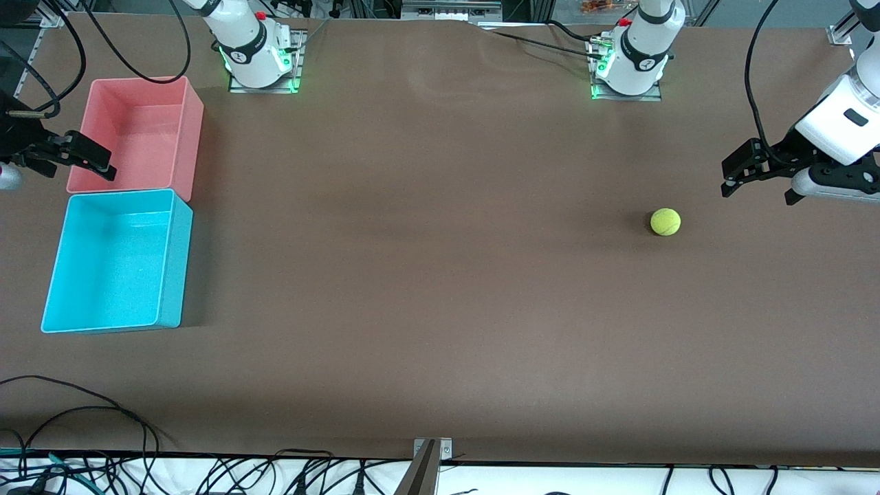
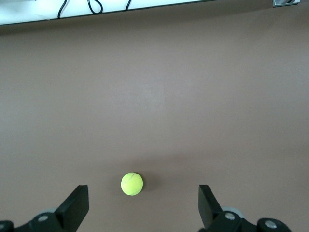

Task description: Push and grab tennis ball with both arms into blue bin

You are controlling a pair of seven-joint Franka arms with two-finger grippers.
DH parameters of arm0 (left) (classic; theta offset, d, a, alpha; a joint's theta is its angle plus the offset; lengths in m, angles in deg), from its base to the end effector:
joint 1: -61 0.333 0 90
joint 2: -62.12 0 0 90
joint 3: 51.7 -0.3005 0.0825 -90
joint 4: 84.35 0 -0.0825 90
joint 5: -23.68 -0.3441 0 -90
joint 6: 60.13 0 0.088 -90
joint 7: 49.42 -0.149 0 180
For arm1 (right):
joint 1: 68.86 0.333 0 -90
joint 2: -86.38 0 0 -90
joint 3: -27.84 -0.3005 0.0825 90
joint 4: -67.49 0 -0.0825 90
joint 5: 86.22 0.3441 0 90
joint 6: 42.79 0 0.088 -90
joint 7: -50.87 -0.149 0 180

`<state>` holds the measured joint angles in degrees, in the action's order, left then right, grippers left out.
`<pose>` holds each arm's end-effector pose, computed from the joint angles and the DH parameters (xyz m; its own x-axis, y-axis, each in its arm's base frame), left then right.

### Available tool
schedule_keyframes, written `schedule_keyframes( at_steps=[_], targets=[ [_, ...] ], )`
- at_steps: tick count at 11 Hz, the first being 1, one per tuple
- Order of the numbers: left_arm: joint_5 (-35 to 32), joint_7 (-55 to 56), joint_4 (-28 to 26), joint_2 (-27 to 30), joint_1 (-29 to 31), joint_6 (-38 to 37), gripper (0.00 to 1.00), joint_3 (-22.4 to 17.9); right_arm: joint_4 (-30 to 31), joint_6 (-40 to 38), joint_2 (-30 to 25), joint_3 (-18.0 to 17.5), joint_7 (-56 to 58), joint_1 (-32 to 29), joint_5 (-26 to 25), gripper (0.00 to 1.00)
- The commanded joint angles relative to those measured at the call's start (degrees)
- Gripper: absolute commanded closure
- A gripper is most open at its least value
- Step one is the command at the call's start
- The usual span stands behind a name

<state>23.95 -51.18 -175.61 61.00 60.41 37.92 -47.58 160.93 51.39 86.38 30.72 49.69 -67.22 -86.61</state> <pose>0.5360 -0.0445 0.5604 0.9888 -0.1115 0.0990 -0.1123 -0.9937 0.0031 0.5207 -0.0122 0.5474 0.9990 -0.0417 0.0131 -0.0418 -0.9991 0.0065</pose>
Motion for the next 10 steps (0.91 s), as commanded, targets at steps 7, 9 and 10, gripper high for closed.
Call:
schedule_keyframes(
  at_steps=[7,9,10],
  targets=[
    [-0.4,-1.3,-0.5,0.6,0.4,-0.4,0.00,0.1,-1.1,-0.7,0.3,-0.3,0.7,0.2,-0.7,0.00],
    [-0.4,-1.3,-0.4,0.5,0.4,-0.4,0.00,0.1,-1.1,-0.8,0.4,-0.3,0.7,0.1,-0.5,0.00],
    [-0.4,-1.3,-0.4,0.5,0.5,-0.4,0.00,0.0,-1.1,-0.5,0.5,-0.6,0.7,0.2,-0.7,0.00]
  ],
)
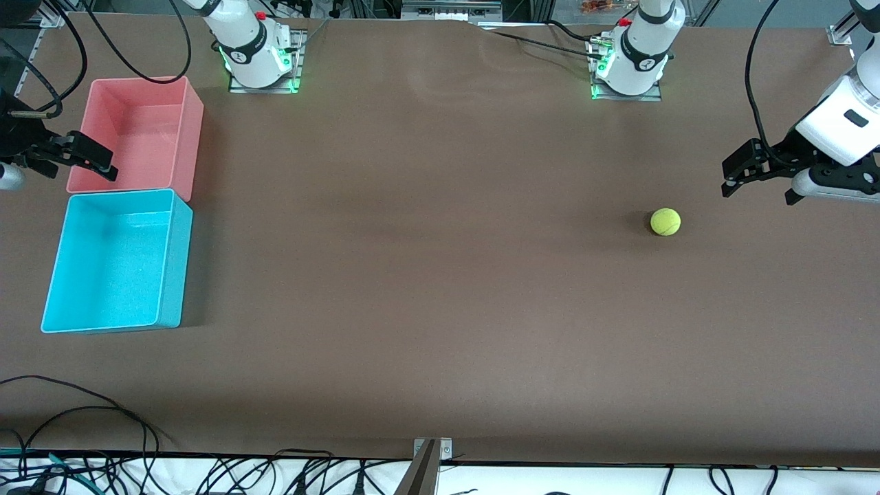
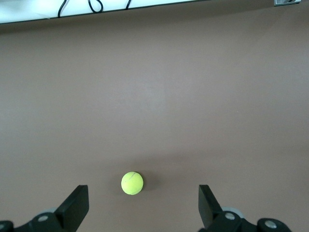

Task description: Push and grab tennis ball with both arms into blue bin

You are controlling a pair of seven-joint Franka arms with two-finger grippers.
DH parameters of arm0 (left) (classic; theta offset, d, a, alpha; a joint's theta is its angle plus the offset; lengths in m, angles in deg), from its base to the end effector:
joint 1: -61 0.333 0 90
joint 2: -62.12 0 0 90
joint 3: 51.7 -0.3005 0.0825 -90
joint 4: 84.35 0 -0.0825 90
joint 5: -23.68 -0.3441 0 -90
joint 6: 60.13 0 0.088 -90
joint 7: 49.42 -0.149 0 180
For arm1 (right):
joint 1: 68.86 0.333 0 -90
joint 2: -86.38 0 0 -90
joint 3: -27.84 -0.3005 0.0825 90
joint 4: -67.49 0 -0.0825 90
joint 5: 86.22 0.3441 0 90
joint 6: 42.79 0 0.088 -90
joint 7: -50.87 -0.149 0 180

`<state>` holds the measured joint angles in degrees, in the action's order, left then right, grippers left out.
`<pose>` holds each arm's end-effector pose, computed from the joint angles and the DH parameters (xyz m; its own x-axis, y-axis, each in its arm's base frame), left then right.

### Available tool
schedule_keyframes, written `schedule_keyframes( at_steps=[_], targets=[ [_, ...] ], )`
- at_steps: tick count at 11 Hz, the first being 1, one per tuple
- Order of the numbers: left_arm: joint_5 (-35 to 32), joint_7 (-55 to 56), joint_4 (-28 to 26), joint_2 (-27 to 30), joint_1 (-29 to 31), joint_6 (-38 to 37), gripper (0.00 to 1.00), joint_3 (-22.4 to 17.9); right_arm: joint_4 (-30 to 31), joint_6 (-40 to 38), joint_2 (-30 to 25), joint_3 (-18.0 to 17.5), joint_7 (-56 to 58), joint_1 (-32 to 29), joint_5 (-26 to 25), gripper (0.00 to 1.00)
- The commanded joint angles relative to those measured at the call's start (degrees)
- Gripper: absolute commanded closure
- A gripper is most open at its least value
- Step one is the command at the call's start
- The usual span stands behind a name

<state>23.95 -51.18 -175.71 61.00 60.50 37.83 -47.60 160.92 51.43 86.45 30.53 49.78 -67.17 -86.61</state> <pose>0.5358 -0.0434 0.5595 0.9894 -0.1096 0.0957 -0.1104 -0.9939 0.0032 0.5211 -0.0101 0.5469 0.9993 -0.0360 0.0127 -0.0361 -0.9993 0.0066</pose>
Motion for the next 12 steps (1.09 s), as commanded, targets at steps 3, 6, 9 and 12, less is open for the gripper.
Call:
schedule_keyframes(
  at_steps=[3,6,9,12],
  targets=[
    [-0.4,-1.2,-0.3,0.5,0.4,-0.3,0.00,0.0,-1.1,-0.6,0.5,-0.3,0.1,0.4,-0.4,0.00],
    [-0.4,-1.3,-0.3,0.2,0.5,-0.3,0.00,0.0,-1.1,-0.7,0.5,0.1,0.0,0.1,-0.1,0.00],
    [-0.4,-1.3,-0.3,0.2,0.5,-0.3,0.00,0.0,-1.1,-0.8,0.5,0.1,-0.2,0.2,0.0,0.00],
    [-0.4,-1.3,-0.3,0.2,0.5,-0.3,0.00,0.0,-1.1,-0.8,0.4,-0.1,-0.1,0.2,0.0,0.00]
  ],
)
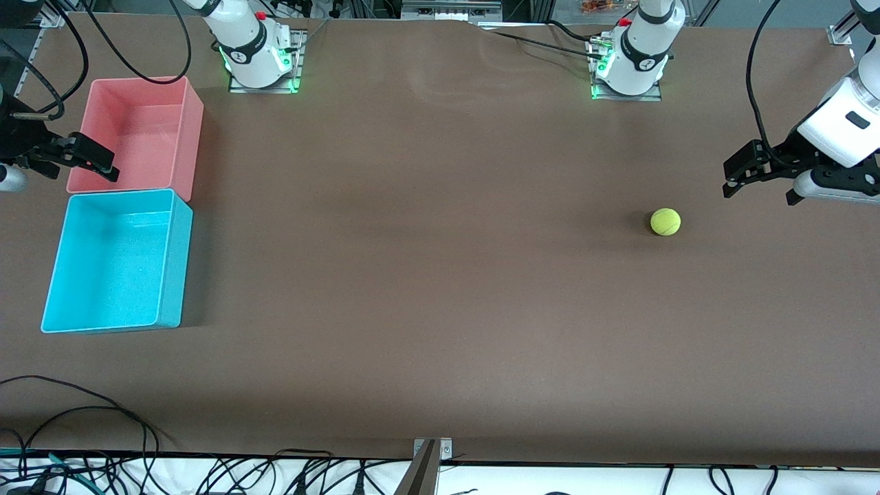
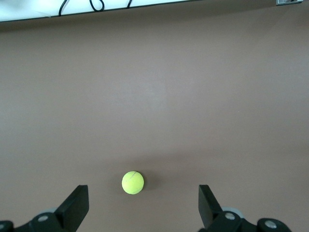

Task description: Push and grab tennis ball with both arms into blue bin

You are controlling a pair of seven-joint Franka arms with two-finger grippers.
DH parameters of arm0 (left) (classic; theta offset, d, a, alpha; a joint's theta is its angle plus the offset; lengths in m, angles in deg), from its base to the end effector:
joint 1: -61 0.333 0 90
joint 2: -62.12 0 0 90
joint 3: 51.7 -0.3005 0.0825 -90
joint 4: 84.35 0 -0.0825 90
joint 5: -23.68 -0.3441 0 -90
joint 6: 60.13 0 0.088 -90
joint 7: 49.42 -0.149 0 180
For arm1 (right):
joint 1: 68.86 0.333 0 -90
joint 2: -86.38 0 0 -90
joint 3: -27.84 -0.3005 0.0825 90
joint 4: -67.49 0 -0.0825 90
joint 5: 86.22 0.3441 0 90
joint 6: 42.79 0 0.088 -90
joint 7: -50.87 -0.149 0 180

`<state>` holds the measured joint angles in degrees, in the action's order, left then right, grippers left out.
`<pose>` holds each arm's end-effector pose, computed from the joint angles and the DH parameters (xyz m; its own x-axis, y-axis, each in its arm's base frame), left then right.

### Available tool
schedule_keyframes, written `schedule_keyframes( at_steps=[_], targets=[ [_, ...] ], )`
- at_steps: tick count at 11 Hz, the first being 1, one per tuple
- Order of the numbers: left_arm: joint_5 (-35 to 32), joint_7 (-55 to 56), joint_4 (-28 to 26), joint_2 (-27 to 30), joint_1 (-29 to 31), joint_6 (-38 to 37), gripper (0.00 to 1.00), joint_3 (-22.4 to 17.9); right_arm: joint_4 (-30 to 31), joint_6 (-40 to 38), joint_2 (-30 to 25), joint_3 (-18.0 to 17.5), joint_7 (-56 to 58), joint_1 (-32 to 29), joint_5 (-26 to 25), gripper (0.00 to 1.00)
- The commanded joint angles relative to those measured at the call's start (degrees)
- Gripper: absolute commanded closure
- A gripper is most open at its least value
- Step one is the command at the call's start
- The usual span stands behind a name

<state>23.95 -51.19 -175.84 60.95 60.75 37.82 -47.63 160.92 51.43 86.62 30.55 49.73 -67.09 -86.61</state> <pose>0.5360 -0.0408 0.5580 0.9902 -0.1050 0.0924 -0.1057 -0.9944 0.0033 0.5218 -0.0095 0.5453 0.9993 -0.0358 0.0097 -0.0359 -0.9993 0.0068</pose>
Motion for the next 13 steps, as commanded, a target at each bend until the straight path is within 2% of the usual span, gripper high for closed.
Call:
schedule_keyframes(
  at_steps=[1,13],
  targets=[
    [-0.4,-1.3,-0.2,0.3,0.3,-0.3,0.00,0.1,-1.1,-0.8,0.2,-0.1,-0.2,0.2,0.0,0.00],
    [-0.4,-1.2,-0.2,0.3,0.3,-0.3,0.00,0.1,-1.2,-0.8,-0.2,-0.2,-1.6,0.3,0.1,0.00]
  ],
)
